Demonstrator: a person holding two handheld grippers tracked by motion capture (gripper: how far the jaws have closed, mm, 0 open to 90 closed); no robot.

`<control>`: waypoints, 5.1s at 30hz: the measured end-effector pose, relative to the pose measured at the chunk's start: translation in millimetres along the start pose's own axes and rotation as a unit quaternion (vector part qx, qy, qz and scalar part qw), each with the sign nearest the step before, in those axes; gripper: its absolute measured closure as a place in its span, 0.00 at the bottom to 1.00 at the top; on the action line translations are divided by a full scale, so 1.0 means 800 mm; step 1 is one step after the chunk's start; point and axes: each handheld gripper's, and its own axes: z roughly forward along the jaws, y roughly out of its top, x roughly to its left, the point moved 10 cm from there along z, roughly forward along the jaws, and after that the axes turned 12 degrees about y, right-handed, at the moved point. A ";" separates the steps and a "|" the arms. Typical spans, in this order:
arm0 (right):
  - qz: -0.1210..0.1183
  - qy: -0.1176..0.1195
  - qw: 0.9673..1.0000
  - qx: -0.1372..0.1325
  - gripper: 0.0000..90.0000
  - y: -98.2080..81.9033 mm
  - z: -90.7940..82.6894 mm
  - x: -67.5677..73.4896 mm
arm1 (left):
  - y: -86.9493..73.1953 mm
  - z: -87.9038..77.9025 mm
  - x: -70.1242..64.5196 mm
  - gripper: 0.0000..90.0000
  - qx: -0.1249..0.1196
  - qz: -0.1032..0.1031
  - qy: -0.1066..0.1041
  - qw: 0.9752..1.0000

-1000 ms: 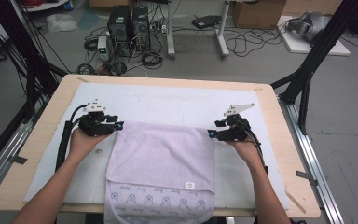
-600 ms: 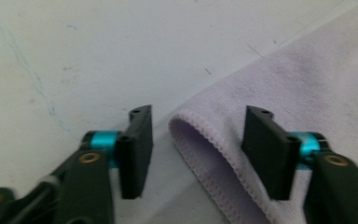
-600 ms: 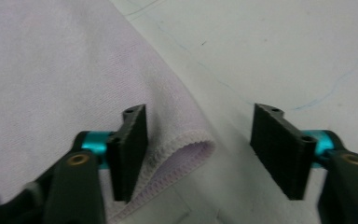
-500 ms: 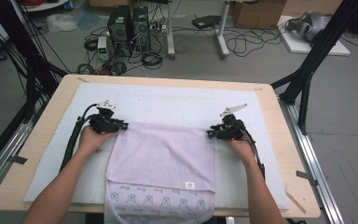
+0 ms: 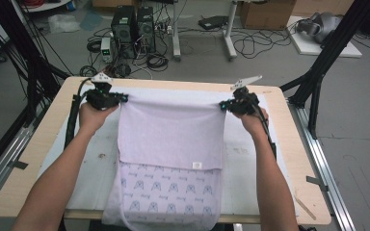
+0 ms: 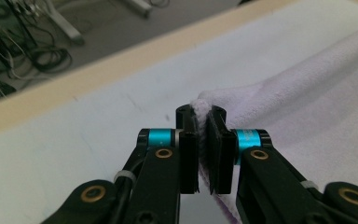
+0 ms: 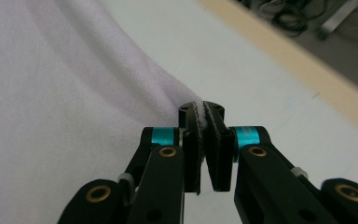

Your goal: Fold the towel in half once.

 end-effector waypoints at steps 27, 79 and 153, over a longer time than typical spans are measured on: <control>0.026 0.035 0.999 0.006 0.55 -0.086 0.037 0.064 | -0.126 -0.024 -0.036 0.59 0.045 0.026 -0.062 0.997; -0.050 0.172 0.983 -0.035 0.91 -0.146 -0.040 0.280 | -0.218 -0.202 -0.117 0.92 0.010 0.089 -0.129 0.988; 0.026 0.027 0.999 0.002 0.42 -0.067 0.023 0.064 | -0.113 -0.036 -0.041 0.56 0.017 0.013 -0.041 0.999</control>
